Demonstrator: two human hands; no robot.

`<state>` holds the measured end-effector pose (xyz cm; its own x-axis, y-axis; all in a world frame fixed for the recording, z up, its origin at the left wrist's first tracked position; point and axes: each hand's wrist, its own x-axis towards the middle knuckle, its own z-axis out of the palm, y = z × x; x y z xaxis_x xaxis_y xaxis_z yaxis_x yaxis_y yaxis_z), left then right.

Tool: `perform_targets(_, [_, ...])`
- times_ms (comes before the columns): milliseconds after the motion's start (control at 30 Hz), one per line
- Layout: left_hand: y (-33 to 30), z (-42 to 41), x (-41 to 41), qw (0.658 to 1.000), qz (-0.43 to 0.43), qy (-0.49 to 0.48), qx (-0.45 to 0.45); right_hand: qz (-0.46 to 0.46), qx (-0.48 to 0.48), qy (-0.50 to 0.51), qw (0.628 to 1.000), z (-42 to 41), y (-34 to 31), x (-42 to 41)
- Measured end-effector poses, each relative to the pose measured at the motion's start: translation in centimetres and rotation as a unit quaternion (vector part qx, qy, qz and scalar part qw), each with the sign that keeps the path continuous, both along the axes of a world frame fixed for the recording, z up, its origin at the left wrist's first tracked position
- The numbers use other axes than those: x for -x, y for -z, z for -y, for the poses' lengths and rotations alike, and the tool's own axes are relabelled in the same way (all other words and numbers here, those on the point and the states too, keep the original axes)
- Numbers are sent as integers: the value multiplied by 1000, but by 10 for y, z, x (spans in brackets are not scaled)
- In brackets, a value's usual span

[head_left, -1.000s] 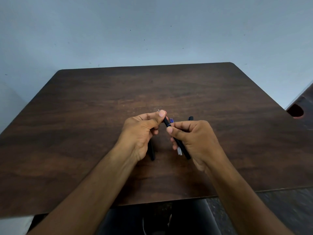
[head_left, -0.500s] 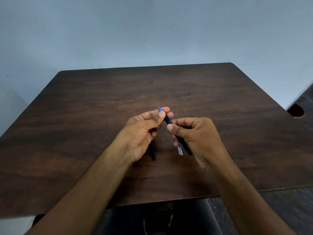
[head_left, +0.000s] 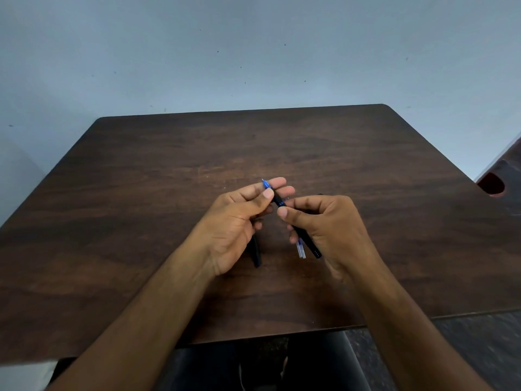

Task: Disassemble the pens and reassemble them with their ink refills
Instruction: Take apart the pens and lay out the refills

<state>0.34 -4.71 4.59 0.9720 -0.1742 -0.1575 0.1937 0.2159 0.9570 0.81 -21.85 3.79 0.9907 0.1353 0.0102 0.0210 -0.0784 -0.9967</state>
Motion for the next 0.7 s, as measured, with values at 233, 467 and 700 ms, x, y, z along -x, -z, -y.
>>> perform_targets(233, [0, 8, -3, 992, -15, -124, -2, 3, -10, -2, 1000, -6, 0, 1])
perform_targets(467, [0, 8, -3, 999, -2, -38, -22, 9, -2, 9, 1000, -4, 0, 1])
perform_targets(700, [4, 6, -1, 997, -2, -83, 1, -2, -6, 8, 1000, -7, 0, 2])
